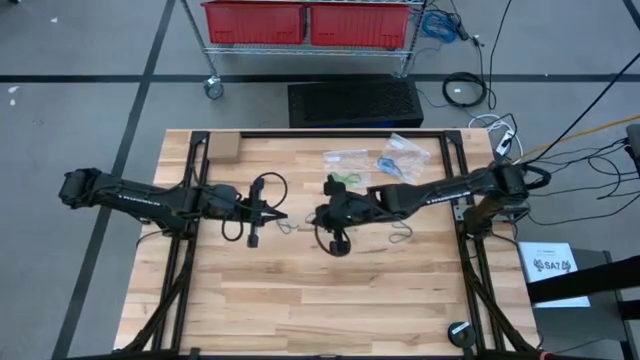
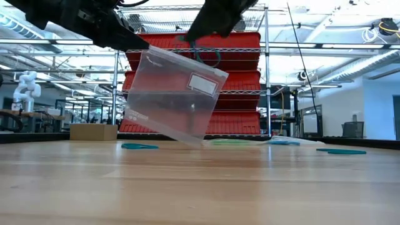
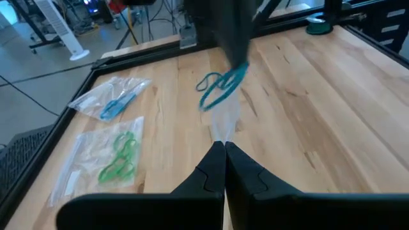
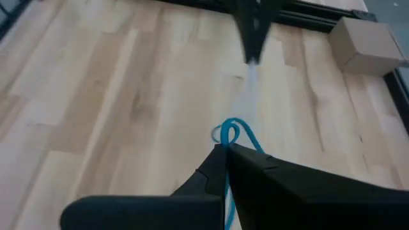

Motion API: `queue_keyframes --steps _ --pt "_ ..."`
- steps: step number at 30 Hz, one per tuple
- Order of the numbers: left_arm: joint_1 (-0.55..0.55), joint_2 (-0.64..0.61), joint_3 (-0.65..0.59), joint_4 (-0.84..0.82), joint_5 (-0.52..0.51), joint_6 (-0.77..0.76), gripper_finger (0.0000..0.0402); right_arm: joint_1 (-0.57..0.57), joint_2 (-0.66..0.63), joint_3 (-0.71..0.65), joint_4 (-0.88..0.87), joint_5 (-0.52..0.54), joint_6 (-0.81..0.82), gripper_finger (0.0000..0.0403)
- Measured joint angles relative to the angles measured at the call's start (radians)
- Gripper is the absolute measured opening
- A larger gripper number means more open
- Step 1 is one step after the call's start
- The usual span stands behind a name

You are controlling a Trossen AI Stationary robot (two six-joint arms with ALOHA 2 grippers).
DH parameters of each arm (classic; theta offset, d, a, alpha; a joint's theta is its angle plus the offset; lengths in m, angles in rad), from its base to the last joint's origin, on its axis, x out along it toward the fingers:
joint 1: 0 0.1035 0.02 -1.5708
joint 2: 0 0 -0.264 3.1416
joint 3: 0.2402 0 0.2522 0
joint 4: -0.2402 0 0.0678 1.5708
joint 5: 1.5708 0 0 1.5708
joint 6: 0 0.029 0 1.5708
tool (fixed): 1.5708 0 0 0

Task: Sort rubber bands
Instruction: Put the blue rubber band into the transparent zip bag

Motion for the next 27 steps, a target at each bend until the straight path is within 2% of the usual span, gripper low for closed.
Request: queue_keyframes --steps 9,21,27 --pt "0.000 0.000 0.000 0.011 0.005 0.000 0.0003 -0.056 0.068 0.000 0.036 -0.057 -0.002 0.0000" --pt "0.000 0.018 0.000 0.042 0.011 0.000 0.0003 -0.097 0.085 0.001 0.076 -0.059 0.014 0.0000" --pt "0.000 0.042 0.000 0.072 0.013 0.000 0.0003 -0.113 0.106 0.001 0.070 -0.110 0.080 0.0011"
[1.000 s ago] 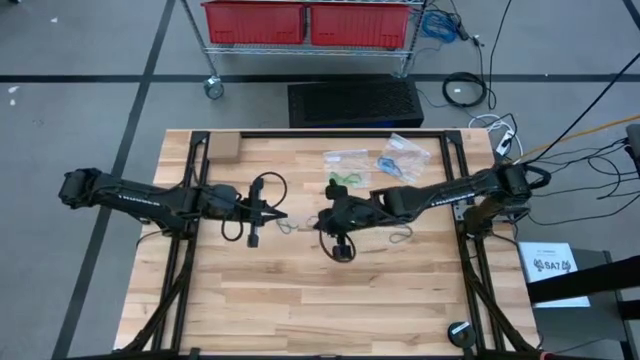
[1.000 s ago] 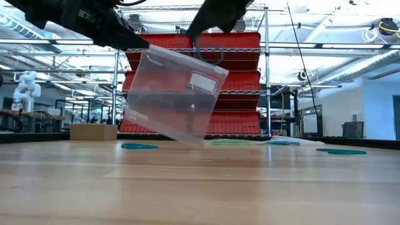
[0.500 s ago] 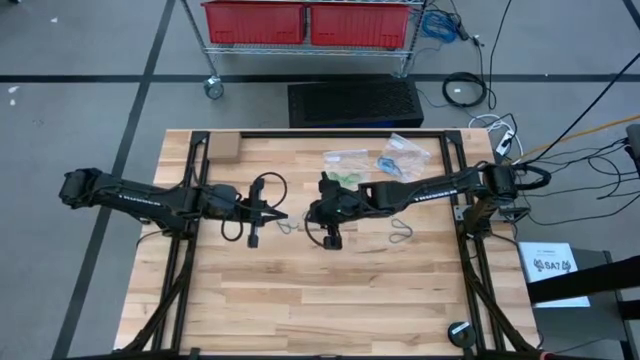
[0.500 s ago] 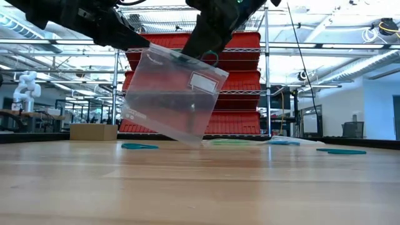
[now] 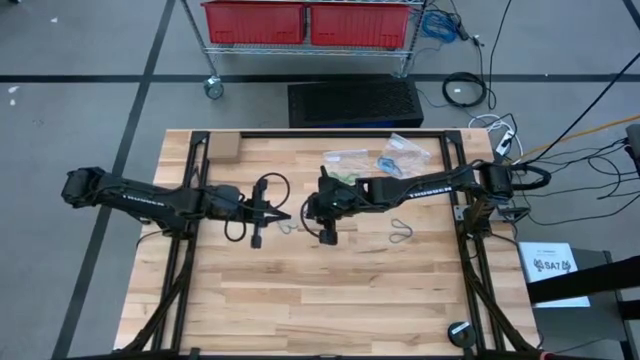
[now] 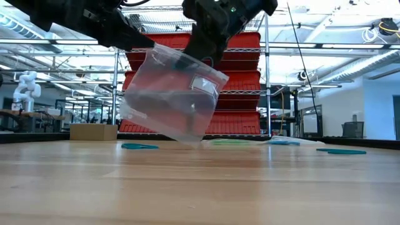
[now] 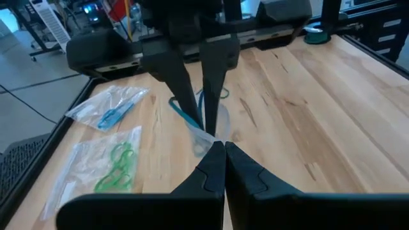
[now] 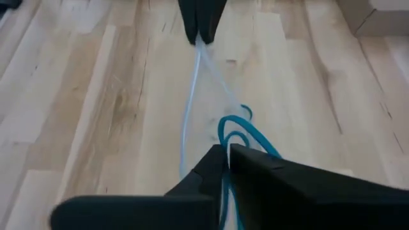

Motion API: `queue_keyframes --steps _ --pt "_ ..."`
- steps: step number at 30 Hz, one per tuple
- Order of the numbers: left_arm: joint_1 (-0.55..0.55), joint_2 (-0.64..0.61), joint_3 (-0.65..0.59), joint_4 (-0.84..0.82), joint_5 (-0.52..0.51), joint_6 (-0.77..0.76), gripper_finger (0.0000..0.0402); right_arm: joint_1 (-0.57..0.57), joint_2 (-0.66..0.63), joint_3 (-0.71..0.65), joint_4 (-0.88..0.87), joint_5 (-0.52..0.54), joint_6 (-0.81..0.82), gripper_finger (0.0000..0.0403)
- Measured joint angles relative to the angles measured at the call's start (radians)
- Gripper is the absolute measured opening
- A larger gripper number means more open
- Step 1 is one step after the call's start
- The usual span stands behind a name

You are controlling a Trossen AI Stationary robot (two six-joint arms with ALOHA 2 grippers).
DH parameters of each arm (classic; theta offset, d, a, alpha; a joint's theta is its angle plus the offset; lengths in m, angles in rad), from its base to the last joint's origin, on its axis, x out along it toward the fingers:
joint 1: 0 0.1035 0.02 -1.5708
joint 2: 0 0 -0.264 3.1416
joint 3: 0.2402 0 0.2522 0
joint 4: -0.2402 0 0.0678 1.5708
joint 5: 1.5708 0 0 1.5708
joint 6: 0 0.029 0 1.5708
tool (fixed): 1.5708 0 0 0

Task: Sort rubber bands
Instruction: Put the blue rubber band into the transparent zip bag

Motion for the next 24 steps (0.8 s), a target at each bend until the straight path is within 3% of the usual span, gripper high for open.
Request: queue_keyframes --steps 13,24 --pt "0.001 0.037 0.000 0.031 0.000 0.019 0.0003 0.000 -0.008 0.123 -0.124 -0.027 0.040 0.0148" --pt "0.001 0.037 0.000 0.040 0.000 0.019 0.0003 0.000 -0.009 0.223 -0.257 -0.026 0.031 0.0161"
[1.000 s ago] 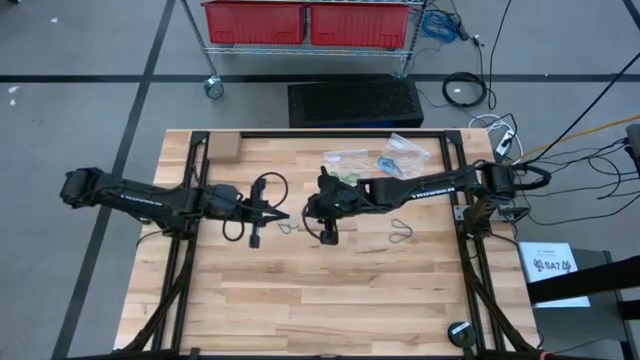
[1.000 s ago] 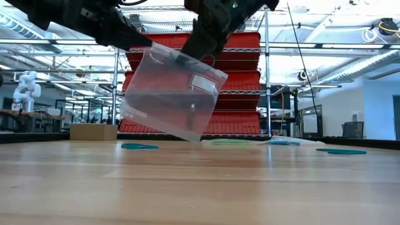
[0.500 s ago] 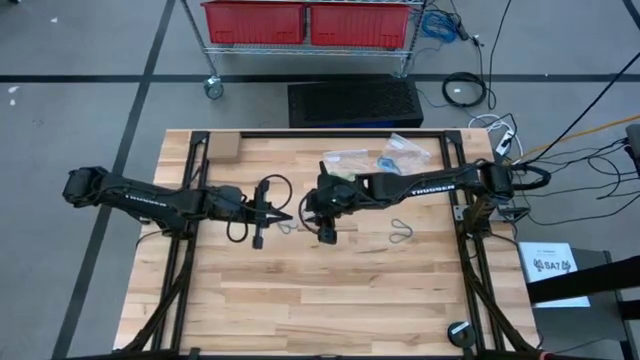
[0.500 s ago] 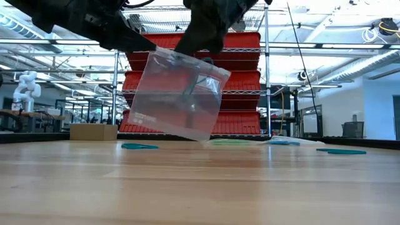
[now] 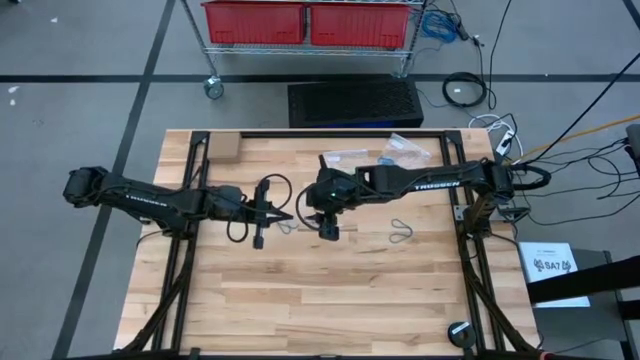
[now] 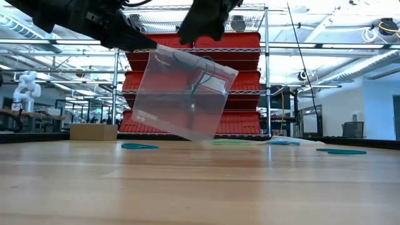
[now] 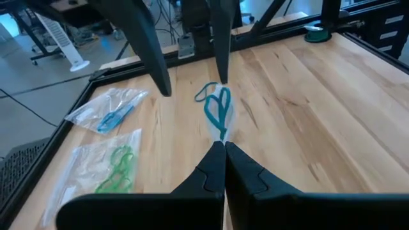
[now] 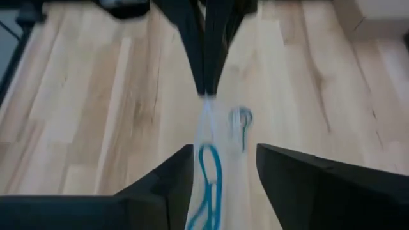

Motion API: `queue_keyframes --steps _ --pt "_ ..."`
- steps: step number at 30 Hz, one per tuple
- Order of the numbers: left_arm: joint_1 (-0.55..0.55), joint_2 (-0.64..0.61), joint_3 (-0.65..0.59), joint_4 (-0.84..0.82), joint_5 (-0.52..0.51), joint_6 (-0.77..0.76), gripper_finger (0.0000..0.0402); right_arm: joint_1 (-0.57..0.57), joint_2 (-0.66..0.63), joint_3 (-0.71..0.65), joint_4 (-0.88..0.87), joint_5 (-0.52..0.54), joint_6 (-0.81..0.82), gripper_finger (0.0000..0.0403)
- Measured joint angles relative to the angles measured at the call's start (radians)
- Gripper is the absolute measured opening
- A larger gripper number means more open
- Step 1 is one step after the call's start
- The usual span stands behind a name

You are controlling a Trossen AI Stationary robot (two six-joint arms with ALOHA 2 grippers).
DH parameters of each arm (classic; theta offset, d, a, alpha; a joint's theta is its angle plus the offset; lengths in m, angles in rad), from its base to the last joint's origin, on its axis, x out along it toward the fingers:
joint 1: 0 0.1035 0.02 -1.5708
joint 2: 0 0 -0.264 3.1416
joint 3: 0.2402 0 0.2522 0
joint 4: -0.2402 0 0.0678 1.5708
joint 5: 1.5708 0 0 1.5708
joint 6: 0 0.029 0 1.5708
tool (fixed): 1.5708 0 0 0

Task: Sort rubber bands
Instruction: Put the blue rubber band into the transparent zip bag

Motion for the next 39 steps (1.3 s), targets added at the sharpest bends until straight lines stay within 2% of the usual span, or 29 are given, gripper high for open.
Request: queue_keyframes --steps 6,10,13,15,22,39 --pt "0.000 0.000 0.000 0.005 0.000 0.000 0.0003 0.007 0.001 0.066 -0.232 0.004 0.000 0.0134" --pt "0.000 0.000 0.000 0.008 0.000 0.000 0.0003 0.024 0.001 0.067 -0.270 0.022 -0.001 0.0080" --pt "0.000 0.000 0.000 0.023 0.000 0.000 0.0003 0.030 0.008 0.067 -0.281 0.095 -0.002 0.0025" --pt "0.000 0.000 0.001 0.023 0.000 0.000 0.0003 0.022 0.013 0.059 -0.275 0.115 0.000 0.0007" --pt "0.000 0.000 0.001 0.021 0.000 0.000 0.0003 0.016 0.061 0.055 -0.278 0.104 0.016 0.0005" --pt "0.004 0.000 0.001 0.019 0.000 0.000 0.0003 0.067 0.051 0.094 -0.256 0.109 0.024 0.0000"
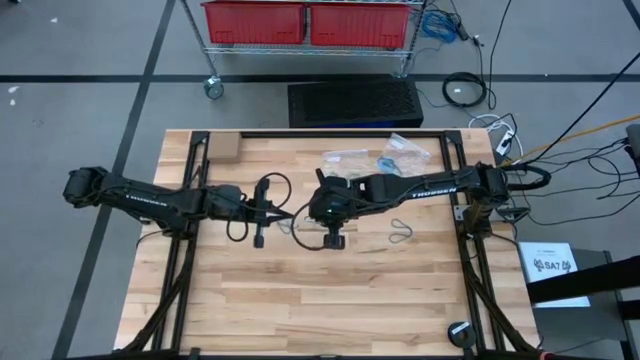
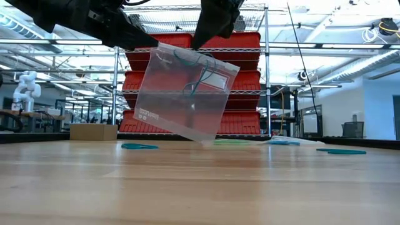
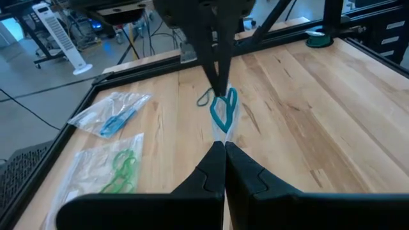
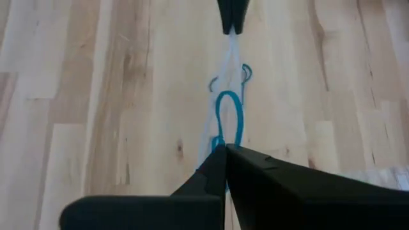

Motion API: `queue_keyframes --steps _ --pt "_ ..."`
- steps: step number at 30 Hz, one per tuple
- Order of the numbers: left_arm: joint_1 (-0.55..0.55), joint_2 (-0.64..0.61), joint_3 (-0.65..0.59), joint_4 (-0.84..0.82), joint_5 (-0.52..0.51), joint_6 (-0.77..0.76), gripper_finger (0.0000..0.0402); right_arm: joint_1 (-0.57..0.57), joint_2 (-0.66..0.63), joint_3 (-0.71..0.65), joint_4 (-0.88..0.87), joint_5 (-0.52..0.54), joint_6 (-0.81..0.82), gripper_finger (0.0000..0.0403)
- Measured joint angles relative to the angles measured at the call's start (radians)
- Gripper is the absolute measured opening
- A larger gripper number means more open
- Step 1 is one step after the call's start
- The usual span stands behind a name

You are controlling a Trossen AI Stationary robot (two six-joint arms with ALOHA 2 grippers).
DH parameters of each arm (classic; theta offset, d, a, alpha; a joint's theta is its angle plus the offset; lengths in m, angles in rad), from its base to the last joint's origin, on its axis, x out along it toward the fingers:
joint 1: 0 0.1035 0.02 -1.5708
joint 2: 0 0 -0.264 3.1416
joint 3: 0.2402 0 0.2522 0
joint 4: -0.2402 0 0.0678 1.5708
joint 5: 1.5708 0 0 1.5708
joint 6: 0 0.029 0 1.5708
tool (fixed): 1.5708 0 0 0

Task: Sort rubber bands
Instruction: Put the blue rubber band into the transparent zip bag

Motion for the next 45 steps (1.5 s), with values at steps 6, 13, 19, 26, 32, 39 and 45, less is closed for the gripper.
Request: queue_keyframes --steps 6,13,19,26,32,39,45 --pt "0.002 0.000 0.000 0.000 0.000 0.000 0.0003 -0.001 -0.008 0.000 -0.017 0.156 0.007 0.0000" --pt "0.001 0.000 0.000 0.000 -0.003 0.000 0.0003 -0.014 0.014 0.001 0.008 0.027 0.008 0.0000" --pt "0.001 0.000 0.000 -0.005 -0.028 0.000 0.0003 0.017 0.013 0.001 0.034 0.023 0.005 0.0000" --pt "0.001 0.000 0.000 -0.009 -0.030 0.000 0.0003 0.035 0.004 0.001 -0.024 0.031 0.027 0.0000" --pt "0.001 0.000 0.000 -0.031 -0.031 0.000 0.0003 0.042 -0.054 -0.004 -0.350 0.060 0.100 0.0000" --pt "0.001 0.000 0.000 -0.042 -0.031 0.000 0.0003 0.116 -0.225 -0.278 -0.323 0.072 0.231 0.0000" --pt "0.001 0.000 0.000 -0.027 -0.031 0.000 0.0003 0.179 -0.437 -0.710 -0.108 0.053 0.401 0.0000"
